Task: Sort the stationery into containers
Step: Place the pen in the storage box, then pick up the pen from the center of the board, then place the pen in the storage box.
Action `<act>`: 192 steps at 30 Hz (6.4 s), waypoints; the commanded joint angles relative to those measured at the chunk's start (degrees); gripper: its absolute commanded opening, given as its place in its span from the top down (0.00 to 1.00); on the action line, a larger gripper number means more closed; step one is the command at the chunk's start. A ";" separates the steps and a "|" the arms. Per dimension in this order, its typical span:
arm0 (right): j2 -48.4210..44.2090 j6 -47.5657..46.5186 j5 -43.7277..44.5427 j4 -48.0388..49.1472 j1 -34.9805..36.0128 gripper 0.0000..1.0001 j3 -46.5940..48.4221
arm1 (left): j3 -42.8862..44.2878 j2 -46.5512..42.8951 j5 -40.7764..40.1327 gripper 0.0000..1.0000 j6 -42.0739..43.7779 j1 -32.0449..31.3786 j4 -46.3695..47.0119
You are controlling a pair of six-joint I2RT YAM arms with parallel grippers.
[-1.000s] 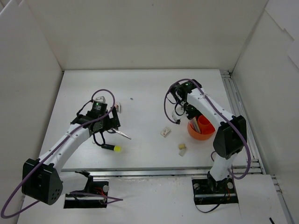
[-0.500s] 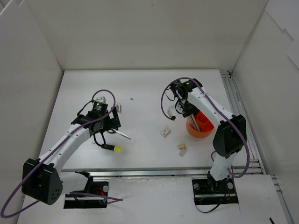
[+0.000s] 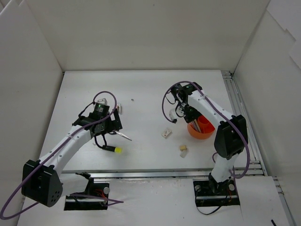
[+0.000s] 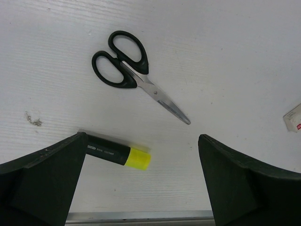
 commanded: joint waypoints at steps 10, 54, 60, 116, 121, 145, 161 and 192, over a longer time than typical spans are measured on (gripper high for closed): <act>-7.15 5.07 0.64 -0.24 1.47 0.02 8.55 | -5.09 -9.08 0.21 0.00 -9.23 -1.60 -6.74; -49.95 90.06 -18.34 74.12 -2.75 0.02 -36.44 | -14.06 3.83 -13.33 0.52 -48.62 -2.21 0.45; -52.85 90.33 -15.80 72.89 -1.78 0.02 -38.37 | -12.04 6.81 -12.81 0.84 -47.13 -2.21 1.25; -17.53 85.93 -64.39 94.34 17.21 0.67 -33.01 | -3.95 -12.26 -31.79 1.00 -32.71 -28.05 23.31; -17.35 81.20 -66.50 88.80 17.21 0.84 -30.56 | -3.95 -11.99 -31.88 1.00 -31.57 -29.19 24.27; -26.05 42.81 -38.05 52.26 5.79 1.00 -19.57 | -4.12 -26.66 -30.55 0.01 -15.31 -30.78 10.58; -8.85 3.59 17.66 29.03 3.76 1.00 -1.90 | -1.32 -19.64 -39.21 0.00 -20.59 -28.76 -2.90; -11.38 -8.63 13.57 1.35 -0.20 1.00 -7.08 | -5.00 -3.11 5.04 0.01 -8.36 0.34 20.23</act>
